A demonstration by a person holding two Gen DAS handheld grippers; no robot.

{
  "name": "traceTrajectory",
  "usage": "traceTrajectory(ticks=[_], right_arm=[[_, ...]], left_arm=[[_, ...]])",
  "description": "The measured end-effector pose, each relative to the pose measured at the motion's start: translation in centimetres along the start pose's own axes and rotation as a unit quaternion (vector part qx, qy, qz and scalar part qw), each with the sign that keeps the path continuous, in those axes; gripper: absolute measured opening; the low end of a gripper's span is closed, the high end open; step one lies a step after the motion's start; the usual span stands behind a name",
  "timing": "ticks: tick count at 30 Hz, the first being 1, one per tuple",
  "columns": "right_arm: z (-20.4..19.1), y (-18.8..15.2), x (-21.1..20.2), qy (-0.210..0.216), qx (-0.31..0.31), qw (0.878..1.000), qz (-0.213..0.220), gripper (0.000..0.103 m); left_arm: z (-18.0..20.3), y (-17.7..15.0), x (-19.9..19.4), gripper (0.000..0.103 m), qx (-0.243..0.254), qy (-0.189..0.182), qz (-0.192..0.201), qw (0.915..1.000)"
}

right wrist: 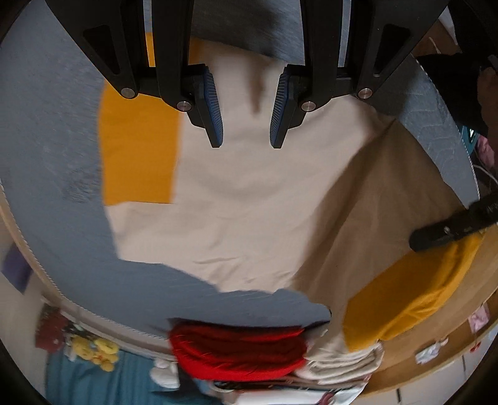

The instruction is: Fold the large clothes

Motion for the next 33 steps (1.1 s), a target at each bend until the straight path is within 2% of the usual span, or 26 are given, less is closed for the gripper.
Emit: traceTrajectory(ticks=[4, 8, 13, 14, 16, 19, 22, 23, 25, 29, 33], right_arm=[[5.1, -0.5, -2.5, -0.019, 0.034, 0.999, 0.016, 0.033], [12.1, -1.6, -4.7, -0.064, 0.093, 0.993, 0.025, 0.033], [17.8, -2.6, -6.3, -0.089, 0.145, 0.985, 0.033, 0.033], [18.9, -2.8, -6.7, -0.091, 0.157, 0.983, 0.035, 0.033], [19.8, -2.5, -7.0, -0.086, 0.170, 0.981, 0.039, 0.033], [20.3, -1.9, -7.8, -0.068, 0.165, 0.983, 0.053, 0.033], [20.3, -1.6, -8.3, -0.049, 0.159, 0.984, 0.065, 0.033], [20.2, -1.4, -8.2, -0.034, 0.168, 0.983, 0.067, 0.033], [19.9, -1.2, -8.0, -0.003, 0.199, 0.978, 0.065, 0.033], [18.7, -0.6, -5.9, 0.051, 0.250, 0.966, 0.044, 0.033], [17.0, -0.6, -2.4, 0.098, 0.277, 0.956, -0.002, 0.041]], left_arm=[[6.2, -0.3, 3.0, 0.009, 0.039, -0.018, -0.024, 0.9988], [12.5, -2.9, 7.4, 0.009, 0.095, -0.030, -0.076, 0.9921], [17.1, -9.2, 12.2, 0.010, 0.169, -0.027, -0.171, 0.9704], [17.4, -10.5, 12.7, 0.012, 0.174, -0.031, -0.194, 0.9651], [17.4, -11.5, 12.6, 0.016, 0.169, -0.039, -0.215, 0.9611], [16.9, -10.4, 10.5, 0.026, 0.159, -0.051, -0.216, 0.9621], [16.7, -8.1, 5.7, 0.034, 0.146, -0.099, -0.190, 0.9658], [16.6, -7.0, 3.5, 0.040, 0.147, -0.124, -0.180, 0.9646], [16.0, -5.5, 0.5, 0.047, 0.163, -0.145, -0.164, 0.9622], [12.6, -2.7, -1.9, 0.047, 0.192, -0.121, -0.138, 0.9641], [6.8, -1.3, -1.0, 0.047, 0.179, -0.090, -0.129, 0.9713]])
Point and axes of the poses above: each gripper's, at about its wrist camera, not at the fingertips, and x roughly the way its jaws point, z to its right, y to its top, the point moved 10 cm from there along x, roughly the way its jaws point, and after that the axes turned 5 degrees about -y, right-handed, at the moved point
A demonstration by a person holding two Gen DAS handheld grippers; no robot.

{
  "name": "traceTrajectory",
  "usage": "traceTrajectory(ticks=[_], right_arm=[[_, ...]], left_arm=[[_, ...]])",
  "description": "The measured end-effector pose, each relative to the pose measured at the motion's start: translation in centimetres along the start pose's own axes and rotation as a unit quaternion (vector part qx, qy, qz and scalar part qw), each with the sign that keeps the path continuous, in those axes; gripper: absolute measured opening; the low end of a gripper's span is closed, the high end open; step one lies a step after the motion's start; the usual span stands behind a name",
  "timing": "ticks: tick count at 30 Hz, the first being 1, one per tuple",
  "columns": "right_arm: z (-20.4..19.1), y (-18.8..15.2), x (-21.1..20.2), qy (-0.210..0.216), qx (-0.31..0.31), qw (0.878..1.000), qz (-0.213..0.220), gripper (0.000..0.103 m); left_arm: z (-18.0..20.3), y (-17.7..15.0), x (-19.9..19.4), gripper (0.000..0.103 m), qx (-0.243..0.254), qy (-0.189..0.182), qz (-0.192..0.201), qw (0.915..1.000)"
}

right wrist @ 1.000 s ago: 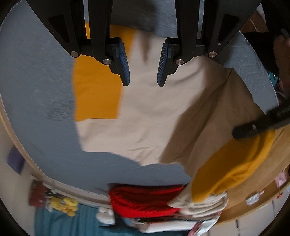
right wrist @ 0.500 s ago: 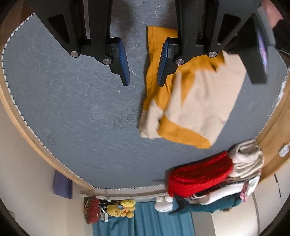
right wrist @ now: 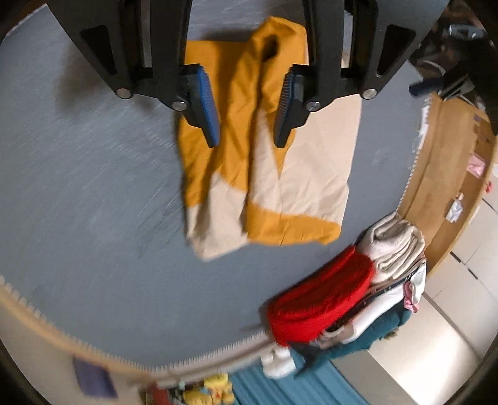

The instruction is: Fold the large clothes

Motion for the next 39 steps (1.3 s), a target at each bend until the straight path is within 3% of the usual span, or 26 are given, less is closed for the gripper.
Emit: traceTrajectory(ticks=[5, 6, 8, 12, 16, 25, 31, 33, 35, 36, 37, 39], right_arm=[[-1.1, -1.3, 5.2, 0.018, 0.014, 0.998, -0.066, 0.046], [-1.2, -1.7, 6.3, 0.010, 0.010, 0.997, -0.082, 0.046], [-1.2, -2.7, 8.4, -0.012, 0.002, 0.994, -0.109, 0.046], [-0.7, -3.8, 11.0, -0.056, -0.004, 0.988, -0.144, 0.046], [-1.1, -4.1, 11.8, -0.063, -0.001, 0.987, -0.149, 0.046], [-4.0, -4.7, 12.0, -0.035, -0.039, 0.987, -0.153, 0.046], [-4.9, -2.4, 9.0, 0.047, 0.011, 0.994, -0.097, 0.046], [-5.3, -3.7, 9.9, 0.047, -0.001, 0.991, -0.126, 0.046], [-5.0, -6.0, 11.8, 0.009, -0.035, 0.985, -0.166, 0.046], [-5.1, -6.6, 12.3, -0.005, -0.052, 0.983, -0.175, 0.043], [-5.6, -7.2, 12.7, -0.016, -0.075, 0.981, -0.177, 0.023], [-6.5, -7.2, 12.5, -0.008, -0.091, 0.982, -0.165, 0.008]], left_arm=[[-6.5, -2.5, 1.9, 0.047, -0.057, 0.029, -0.007, 0.9979], [-8.0, -3.3, 2.9, 0.047, -0.077, 0.056, -0.036, 0.9948], [-9.8, -3.7, 3.8, 0.047, -0.092, 0.093, -0.053, 0.9900], [-10.5, -3.2, 5.0, 0.047, -0.125, 0.066, -0.065, 0.9878], [-10.1, -3.2, 5.7, 0.047, -0.144, 0.043, -0.071, 0.9861], [-10.6, -2.9, 7.8, 0.048, -0.207, 0.022, -0.080, 0.9748], [-10.8, -2.7, 7.6, 0.048, -0.221, 0.025, -0.072, 0.9722], [-11.0, -2.8, 7.6, 0.048, -0.223, 0.029, -0.072, 0.9717], [-11.3, -3.0, 7.6, 0.048, -0.228, 0.031, -0.072, 0.9705], [-11.6, -3.2, 7.6, 0.048, -0.233, 0.032, -0.073, 0.9693], [-11.8, -3.5, 7.7, 0.048, -0.239, 0.032, -0.076, 0.9676], [-12.0, -3.9, 8.0, 0.048, -0.249, 0.028, -0.084, 0.9646]])
Point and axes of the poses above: each gripper's, at about its wrist camera, not at the fingertips, and x roughly the way its jaws point, z to its right, y to its top, the point moved 10 cm from there along x, roughly the way its jaws point, and after that the axes turned 5 degrees about -y, right-handed, at the moved point
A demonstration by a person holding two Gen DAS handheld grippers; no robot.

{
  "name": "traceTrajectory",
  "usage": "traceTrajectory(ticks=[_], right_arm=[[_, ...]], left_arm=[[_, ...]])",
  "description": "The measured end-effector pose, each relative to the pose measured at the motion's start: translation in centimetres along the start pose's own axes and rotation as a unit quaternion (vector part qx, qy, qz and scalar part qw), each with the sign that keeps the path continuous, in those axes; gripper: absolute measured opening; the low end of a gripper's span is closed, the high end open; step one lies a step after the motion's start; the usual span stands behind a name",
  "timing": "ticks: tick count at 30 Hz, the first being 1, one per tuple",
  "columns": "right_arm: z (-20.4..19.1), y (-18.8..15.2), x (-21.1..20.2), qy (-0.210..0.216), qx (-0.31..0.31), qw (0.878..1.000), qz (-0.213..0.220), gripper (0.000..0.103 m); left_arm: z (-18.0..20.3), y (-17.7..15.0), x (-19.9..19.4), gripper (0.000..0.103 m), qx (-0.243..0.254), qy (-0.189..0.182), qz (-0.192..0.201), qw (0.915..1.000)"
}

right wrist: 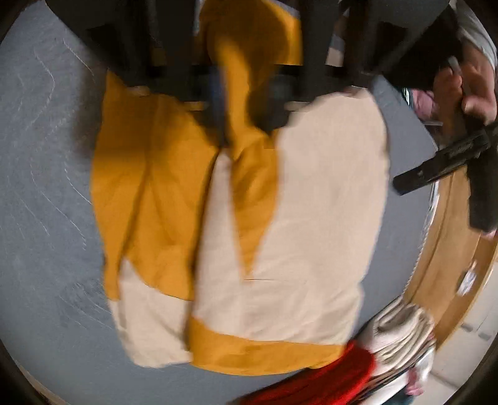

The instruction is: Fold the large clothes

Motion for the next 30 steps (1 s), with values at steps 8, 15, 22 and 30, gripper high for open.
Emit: traceTrajectory(ticks=[8, 15, 22, 30], right_arm=[[4.3, 3.1, -9.7, -0.025, 0.054, 0.984, 0.169, 0.004], [8.0, 1.6, -3.4, -0.090, 0.077, 0.991, 0.069, 0.004], [8.3, 0.4, 0.1, -0.117, 0.056, 0.991, 0.022, 0.005], [7.7, -1.1, -2.0, -0.096, 0.040, 0.994, 0.027, 0.020]], left_arm=[[2.7, -1.2, 1.1, 0.056, 0.008, -0.053, -0.027, 0.9982], [5.7, -2.7, 2.7, 0.060, 0.087, -0.048, -0.054, 0.9936], [4.5, -4.6, 3.3, 0.057, 0.122, -0.007, -0.091, 0.9884], [3.7, -7.8, 3.6, 0.058, 0.162, -0.011, -0.136, 0.9774]])
Point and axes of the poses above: each gripper's, at about its wrist camera, not at the fingertips, and x roughly the way its jaws point, z to its right, y to its top, the point moved 10 cm from there along x, roughly the way its jaws point, and after that the axes turned 5 degrees about -y, right-handed, at the moved point
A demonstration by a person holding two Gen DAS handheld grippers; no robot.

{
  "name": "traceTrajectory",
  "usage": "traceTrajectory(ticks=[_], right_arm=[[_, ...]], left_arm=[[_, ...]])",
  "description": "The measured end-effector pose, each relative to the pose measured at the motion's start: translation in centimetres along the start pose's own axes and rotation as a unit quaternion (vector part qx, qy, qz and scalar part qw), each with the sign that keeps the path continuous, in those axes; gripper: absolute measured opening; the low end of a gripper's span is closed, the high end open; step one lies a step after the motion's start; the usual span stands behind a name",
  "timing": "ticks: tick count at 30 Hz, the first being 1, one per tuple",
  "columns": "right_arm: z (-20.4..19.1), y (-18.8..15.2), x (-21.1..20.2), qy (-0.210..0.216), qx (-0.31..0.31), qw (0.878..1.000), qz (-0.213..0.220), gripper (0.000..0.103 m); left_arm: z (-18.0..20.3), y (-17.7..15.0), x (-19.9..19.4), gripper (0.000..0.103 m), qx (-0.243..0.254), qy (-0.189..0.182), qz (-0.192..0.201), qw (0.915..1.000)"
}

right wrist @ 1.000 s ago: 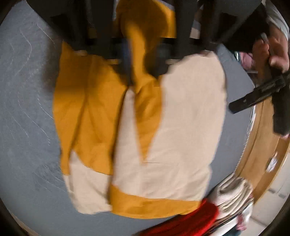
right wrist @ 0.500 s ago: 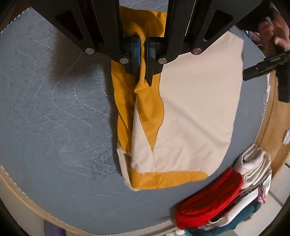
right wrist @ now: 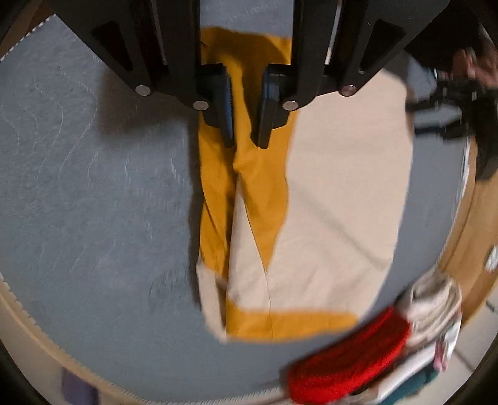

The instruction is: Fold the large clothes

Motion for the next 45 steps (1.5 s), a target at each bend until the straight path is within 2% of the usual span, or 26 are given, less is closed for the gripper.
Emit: traceTrajectory(ticks=[1, 3, 6, 8, 9, 10, 12, 15, 16, 18, 20, 21, 22, 23, 24, 25, 28, 31, 34, 36, 39, 42, 45], right_arm=[[0.3, -1.1, 0.9, -0.005, -0.007, 1.000, -0.027, 0.020], [1.1, -2.1, 1.6, -0.010, -0.019, 0.999, -0.044, 0.020], [0.9, -1.8, 1.2, -0.016, -0.029, 0.999, -0.025, 0.004], [1.3, -1.2, 0.4, -0.019, -0.011, 1.000, -0.003, 0.002], [1.6, -0.9, 0.0, -0.018, -0.002, 1.000, 0.007, 0.002], [1.8, -0.7, -0.1, -0.016, 0.003, 1.000, 0.010, 0.002], [1.8, -0.9, 0.6, -0.024, -0.002, 1.000, -0.001, 0.002], [2.1, -1.0, 1.3, -0.069, -0.019, 0.997, -0.010, 0.002], [2.5, -1.1, 0.7, -0.092, -0.020, 0.996, -0.003, 0.008], [3.8, -1.0, -1.1, -0.131, -0.002, 0.991, 0.024, 0.009], [4.2, -0.6, -4.6, -0.154, 0.012, 0.984, 0.083, 0.016], [4.2, -0.7, -6.3, -0.167, 0.009, 0.980, 0.111, 0.028], [3.9, -0.7, -8.1, -0.181, 0.003, 0.973, 0.141, 0.051], [3.3, -1.1, -10.8, -0.196, -0.002, 0.963, 0.187, 0.064], [3.0, -1.4, -12.4, -0.202, 0.000, 0.956, 0.214, 0.084], [2.3, -2.4, -14.4, -0.208, 0.003, 0.947, 0.247, 0.091], [-0.3, -5.9, -18.3, -0.201, -0.003, 0.933, 0.298, 0.092], [-2.7, -10.0, -19.9, -0.207, -0.017, 0.926, 0.317, 0.092], [-5.6, -14.2, -21.3, -0.201, -0.042, 0.926, 0.318, 0.092], [-6.9, -16.5, -22.0, -0.203, -0.050, 0.924, 0.321, 0.092], [-7.5, -20.2, -22.3, -0.182, -0.020, 0.936, 0.302, 0.092], [-7.9, -22.7, -21.5, -0.169, 0.002, 0.946, 0.276, 0.092], [-8.6, -23.4, -21.0, -0.175, -0.010, 0.946, 0.273, 0.092]], left_arm=[[0.0, -0.1, 0.2, 0.058, 0.000, 0.001, -0.003, 1.0000], [0.1, -0.1, 0.0, 0.058, 0.004, 0.005, -0.003, 1.0000], [1.3, 0.5, -1.3, 0.054, 0.013, -0.004, 0.022, 0.9997], [1.7, 1.0, -2.1, 0.054, 0.020, -0.015, 0.044, 0.9987], [1.3, 0.8, -1.8, 0.054, 0.022, -0.006, 0.039, 0.9990], [0.6, 0.2, -0.7, 0.058, 0.024, 0.014, 0.021, 0.9994], [-0.1, -0.4, 0.1, 0.059, 0.019, 0.026, 0.009, 0.9994], [0.5, -0.1, -2.1, 0.060, 0.022, 0.044, 0.052, 0.9975], [0.7, -0.2, -3.3, 0.060, 0.024, 0.062, 0.074, 0.9950], [0.8, -0.9, -5.6, 0.063, 0.025, 0.107, 0.116, 0.9872], [1.0, -1.8, -8.4, 0.079, 0.016, 0.127, 0.165, 0.9778], [1.4, -2.5, -9.8, 0.083, 0.000, 0.132, 0.192, 0.9725], [1.7, -3.0, -10.9, 0.087, -0.015, 0.136, 0.215, 0.9668], [2.2, -4.1, -12.4, 0.091, -0.031, 0.140, 0.244, 0.9592], [2.3, -5.0, -13.3, 0.093, -0.040, 0.143, 0.261, 0.9539], [2.6, -6.0, -14.3, 0.096, -0.050, 0.148, 0.280, 0.9471], [5.0, -8.8, -15.9, 0.099, -0.067, 0.161, 0.319, 0.9315], [7.4, -11.0, -16.1, 0.099, -0.071, 0.162, 0.337, 0.9247], [9.8, -14.1, -16.4, 0.102, -0.080, 0.163, 0.349, 0.9193], [11.4, -15.8, -15.8, 0.102, -0.090, 0.163, 0.350, 0.9181], [13.7, -18.3, -14.6, 0.102, -0.083, 0.162, 0.346, 0.9203], [13.8, -18.6, -13.6, 0.102, -0.073, 0.161, 0.335, 0.9255], [12.7, -18.3, -13.0, 0.102, -0.093, 0.146, 0.330, 0.9281]])
Point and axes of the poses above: each gripper's, at about its wrist camera, not at the fingertips, and x roughly the way its jaws point, z to its right, y to its top, the point moved 10 cm from there along x, roughly the way its jaws point, and after that the axes turned 5 degrees about -y, right-handed, at the moved point
